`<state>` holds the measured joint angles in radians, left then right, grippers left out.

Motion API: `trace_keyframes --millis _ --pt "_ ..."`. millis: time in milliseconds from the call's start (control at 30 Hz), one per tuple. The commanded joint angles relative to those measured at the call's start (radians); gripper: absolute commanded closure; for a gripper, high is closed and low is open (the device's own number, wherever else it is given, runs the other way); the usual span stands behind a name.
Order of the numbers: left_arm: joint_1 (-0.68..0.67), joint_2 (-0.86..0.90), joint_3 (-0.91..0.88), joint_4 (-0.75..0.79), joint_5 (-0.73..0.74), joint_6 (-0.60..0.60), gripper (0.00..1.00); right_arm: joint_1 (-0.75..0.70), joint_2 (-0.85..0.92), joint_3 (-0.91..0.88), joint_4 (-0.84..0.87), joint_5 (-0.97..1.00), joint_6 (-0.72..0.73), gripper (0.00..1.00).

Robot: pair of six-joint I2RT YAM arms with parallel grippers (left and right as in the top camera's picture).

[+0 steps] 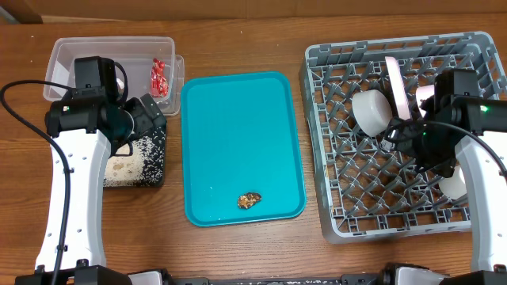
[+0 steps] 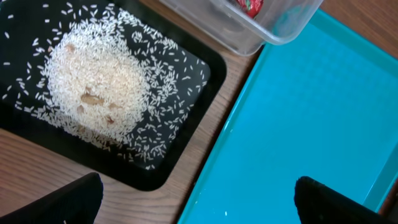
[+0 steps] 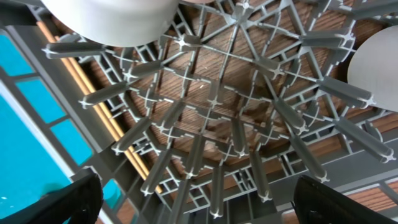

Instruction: Sort waste into correct bins and load items into the dishwasher

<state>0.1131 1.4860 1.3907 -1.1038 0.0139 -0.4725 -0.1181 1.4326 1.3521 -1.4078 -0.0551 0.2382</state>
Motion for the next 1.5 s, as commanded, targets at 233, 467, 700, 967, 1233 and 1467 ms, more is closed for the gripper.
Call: trace_keyframes --millis 233,467,700,967,1233,1467 --pt "-0.014 -0.016 0.021 -0.017 0.203 0.21 0.0 -0.001 -0.002 -0.005 0.029 0.02 -0.011 0.0" --pt "-0.181 -0.016 0.02 -0.024 0.234 0.32 0.0 -0.001 -0.002 -0.005 0.046 0.02 -0.01 0.0" --pt "-0.402 -0.014 0.02 -0.021 0.105 0.32 0.0 -0.001 -0.002 -0.005 0.053 0.02 -0.01 0.0" --pt "-0.602 0.039 0.019 -0.019 0.034 0.319 0.0 -0.001 -0.002 -0.005 0.078 -0.048 0.0 0.0" --pt "-0.709 0.131 0.019 -0.027 0.035 0.319 0.0 -0.001 -0.002 -0.005 0.132 -0.047 0.0 0.0" --pt "-0.748 0.199 0.019 -0.092 0.037 0.319 0.0 -0.001 -0.002 -0.005 0.132 -0.047 0.0 0.0"
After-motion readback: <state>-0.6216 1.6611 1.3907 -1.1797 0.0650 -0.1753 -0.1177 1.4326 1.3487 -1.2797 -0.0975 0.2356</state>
